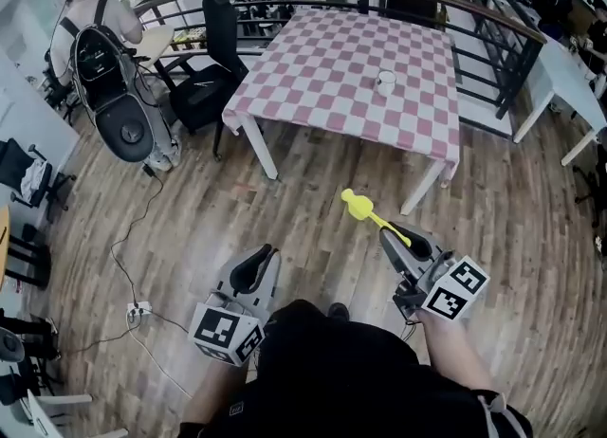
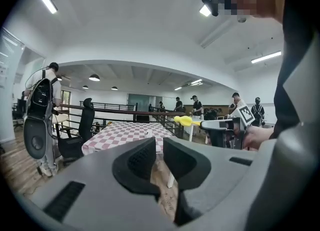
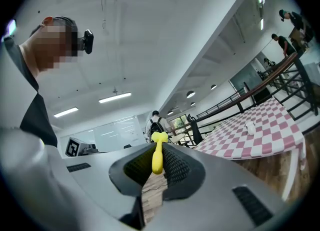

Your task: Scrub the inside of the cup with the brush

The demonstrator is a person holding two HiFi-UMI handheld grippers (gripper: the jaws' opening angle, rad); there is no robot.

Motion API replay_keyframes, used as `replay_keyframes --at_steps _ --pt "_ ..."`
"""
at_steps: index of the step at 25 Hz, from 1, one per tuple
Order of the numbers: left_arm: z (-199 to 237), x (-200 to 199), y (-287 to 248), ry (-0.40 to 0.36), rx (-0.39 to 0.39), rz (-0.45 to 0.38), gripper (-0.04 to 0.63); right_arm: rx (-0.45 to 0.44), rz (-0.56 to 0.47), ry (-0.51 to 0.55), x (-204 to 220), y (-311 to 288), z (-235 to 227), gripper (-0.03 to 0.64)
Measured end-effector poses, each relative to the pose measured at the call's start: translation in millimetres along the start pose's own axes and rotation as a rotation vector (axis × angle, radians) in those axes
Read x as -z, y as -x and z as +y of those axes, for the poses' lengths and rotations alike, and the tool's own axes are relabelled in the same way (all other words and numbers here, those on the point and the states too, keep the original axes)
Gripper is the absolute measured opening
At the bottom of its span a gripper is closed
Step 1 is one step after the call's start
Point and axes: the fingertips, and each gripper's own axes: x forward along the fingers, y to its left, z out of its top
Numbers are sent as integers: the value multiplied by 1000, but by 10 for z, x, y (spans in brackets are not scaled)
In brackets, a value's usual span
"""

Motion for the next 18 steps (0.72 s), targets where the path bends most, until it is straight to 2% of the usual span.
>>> replay_keyframes --at_steps 8,18 --pt "347 -98 -984 12 84 2 51 72 17 -41 -53 -376 -721 44" --pt "1228 -517 -2438 -4 189 -21 51 151 0 4 -632 -1452 -1796 44"
